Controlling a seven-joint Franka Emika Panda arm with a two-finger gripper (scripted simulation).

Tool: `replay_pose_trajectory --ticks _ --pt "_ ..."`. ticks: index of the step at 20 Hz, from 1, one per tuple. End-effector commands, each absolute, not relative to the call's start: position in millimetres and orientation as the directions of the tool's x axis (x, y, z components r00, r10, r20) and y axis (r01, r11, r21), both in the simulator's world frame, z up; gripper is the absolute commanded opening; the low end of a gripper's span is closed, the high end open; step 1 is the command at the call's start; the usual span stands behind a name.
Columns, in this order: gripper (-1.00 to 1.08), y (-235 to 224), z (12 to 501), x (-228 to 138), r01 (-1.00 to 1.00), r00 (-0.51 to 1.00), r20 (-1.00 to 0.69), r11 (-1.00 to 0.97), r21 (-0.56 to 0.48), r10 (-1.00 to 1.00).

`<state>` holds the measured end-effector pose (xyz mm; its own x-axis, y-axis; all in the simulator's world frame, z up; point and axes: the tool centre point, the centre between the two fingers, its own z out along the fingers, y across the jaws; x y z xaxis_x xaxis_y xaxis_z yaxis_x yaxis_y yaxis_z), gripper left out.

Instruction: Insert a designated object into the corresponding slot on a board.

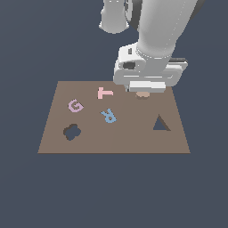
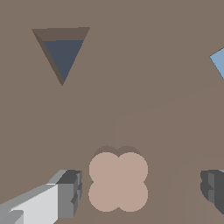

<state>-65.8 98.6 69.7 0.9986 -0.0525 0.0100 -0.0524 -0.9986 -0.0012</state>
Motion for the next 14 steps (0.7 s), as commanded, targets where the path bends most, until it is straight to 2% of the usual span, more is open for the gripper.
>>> replay_pose_trajectory --ticks 1,14 --pt "1.00 106.7 58.8 -74.0 -0.055 0.998 0.005 -0.998 0.000 -0.055" --pt "1.00 113.2 37.5 -79.1 -0.055 0.998 0.000 -0.998 0.000 -0.055"
